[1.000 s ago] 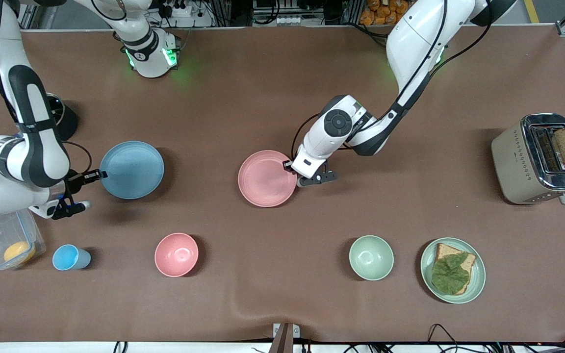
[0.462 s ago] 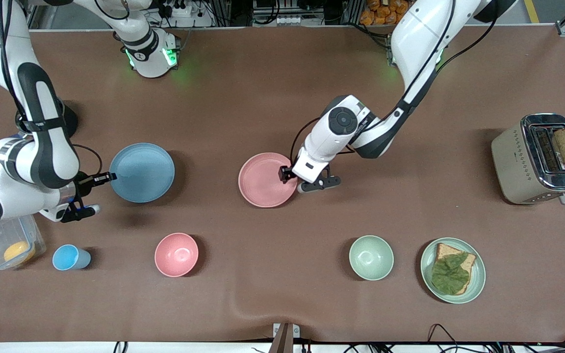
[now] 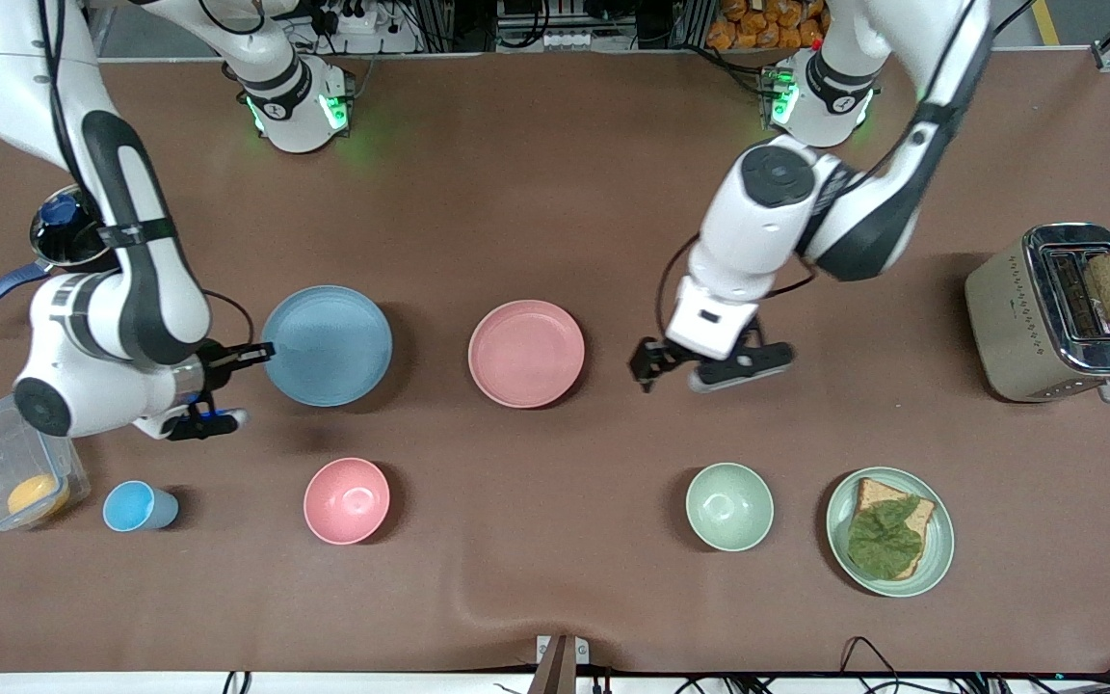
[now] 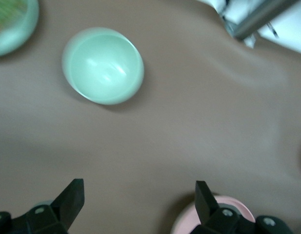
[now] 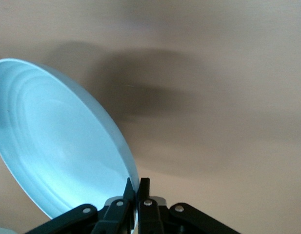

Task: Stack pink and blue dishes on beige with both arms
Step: 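Carry the blue plate onto the pink plate while the left gripper retracts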

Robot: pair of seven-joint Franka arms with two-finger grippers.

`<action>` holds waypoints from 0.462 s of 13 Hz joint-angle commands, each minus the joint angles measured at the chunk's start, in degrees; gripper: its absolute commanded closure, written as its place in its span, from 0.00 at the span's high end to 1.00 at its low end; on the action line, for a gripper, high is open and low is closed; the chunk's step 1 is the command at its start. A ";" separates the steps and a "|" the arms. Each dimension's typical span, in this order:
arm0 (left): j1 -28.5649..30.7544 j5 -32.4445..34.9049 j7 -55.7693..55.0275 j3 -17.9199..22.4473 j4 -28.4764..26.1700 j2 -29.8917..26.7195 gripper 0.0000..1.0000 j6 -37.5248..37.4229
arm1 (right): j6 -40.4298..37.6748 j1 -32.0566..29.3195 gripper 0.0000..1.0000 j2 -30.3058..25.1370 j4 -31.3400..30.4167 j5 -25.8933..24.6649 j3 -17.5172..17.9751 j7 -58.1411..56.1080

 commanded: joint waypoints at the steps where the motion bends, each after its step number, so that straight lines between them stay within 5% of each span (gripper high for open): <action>1: 5.54 2.17 10.52 0.01 -1.54 -4.66 1.00 -4.87 | -0.81 4.30 0.00 -0.29 1.04 4.97 -0.42 5.38; 6: 10.31 1.83 21.48 0.01 2.13 -9.15 1.00 -16.71 | 0.06 12.57 0.00 1.99 2.62 14.28 -0.51 12.33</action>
